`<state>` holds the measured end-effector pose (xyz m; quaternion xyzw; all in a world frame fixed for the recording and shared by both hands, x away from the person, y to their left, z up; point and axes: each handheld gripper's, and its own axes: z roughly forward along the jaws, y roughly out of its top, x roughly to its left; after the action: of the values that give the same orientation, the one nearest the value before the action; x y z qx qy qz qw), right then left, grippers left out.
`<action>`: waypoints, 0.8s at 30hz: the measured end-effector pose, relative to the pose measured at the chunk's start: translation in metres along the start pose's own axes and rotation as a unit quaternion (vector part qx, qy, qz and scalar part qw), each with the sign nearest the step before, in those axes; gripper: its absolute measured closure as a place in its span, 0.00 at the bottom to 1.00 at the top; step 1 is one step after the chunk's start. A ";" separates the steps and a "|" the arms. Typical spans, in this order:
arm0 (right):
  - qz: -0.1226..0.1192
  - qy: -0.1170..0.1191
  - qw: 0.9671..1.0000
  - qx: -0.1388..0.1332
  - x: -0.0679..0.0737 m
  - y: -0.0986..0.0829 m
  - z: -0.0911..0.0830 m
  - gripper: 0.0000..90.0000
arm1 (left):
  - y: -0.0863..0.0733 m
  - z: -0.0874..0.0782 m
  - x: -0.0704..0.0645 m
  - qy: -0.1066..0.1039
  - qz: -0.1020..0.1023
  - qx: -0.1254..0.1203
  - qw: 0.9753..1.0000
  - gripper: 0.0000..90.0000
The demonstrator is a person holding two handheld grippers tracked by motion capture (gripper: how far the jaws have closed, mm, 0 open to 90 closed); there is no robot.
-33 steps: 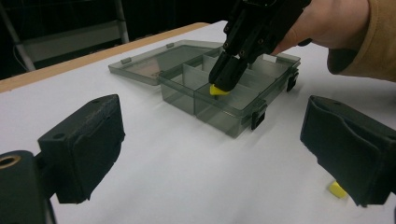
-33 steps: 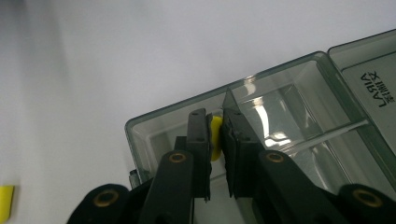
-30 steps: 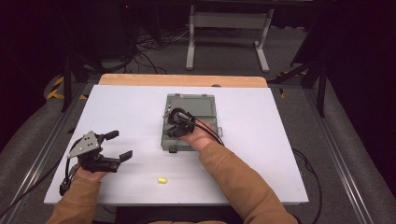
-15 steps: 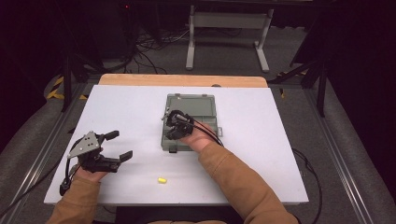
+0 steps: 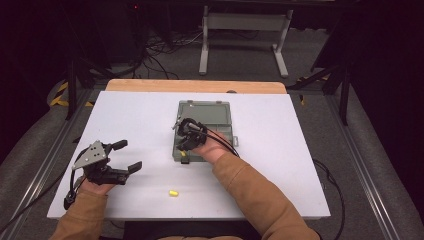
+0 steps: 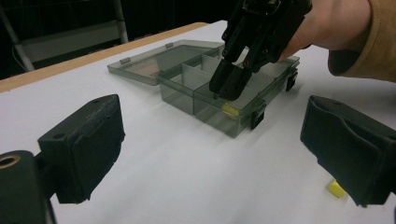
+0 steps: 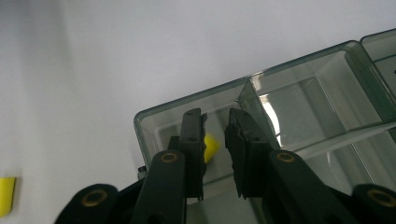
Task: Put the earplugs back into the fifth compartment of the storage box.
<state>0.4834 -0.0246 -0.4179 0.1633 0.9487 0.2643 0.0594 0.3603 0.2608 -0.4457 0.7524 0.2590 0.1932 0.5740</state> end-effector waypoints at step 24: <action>-0.058 0.036 0.995 -0.073 0.037 0.003 -0.034 0.20 | 0.000 0.000 0.000 0.000 0.003 -0.001 1.000 0.08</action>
<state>0.4431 -0.0262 -0.3889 0.0932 0.9363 0.3345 0.0524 0.3602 0.2613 -0.4454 0.7524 0.2571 0.1952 0.5742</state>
